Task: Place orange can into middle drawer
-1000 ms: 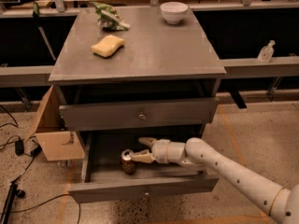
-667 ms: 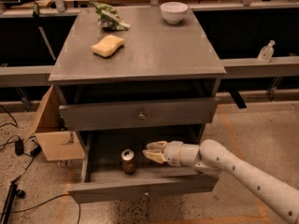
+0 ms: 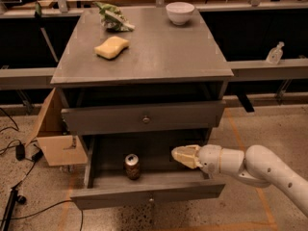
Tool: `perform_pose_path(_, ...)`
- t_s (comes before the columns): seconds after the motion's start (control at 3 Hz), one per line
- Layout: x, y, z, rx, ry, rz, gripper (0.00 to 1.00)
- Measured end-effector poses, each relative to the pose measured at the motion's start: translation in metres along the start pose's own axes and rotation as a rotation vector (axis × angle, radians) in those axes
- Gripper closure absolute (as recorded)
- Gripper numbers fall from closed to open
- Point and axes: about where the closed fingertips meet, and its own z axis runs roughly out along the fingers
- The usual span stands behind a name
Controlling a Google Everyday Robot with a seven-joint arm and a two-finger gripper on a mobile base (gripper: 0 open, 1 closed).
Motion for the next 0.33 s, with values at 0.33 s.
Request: perform_pose_path(0.33,0.0026,0.0114,-0.0035,-0.041,0.005,0.003,0.82)
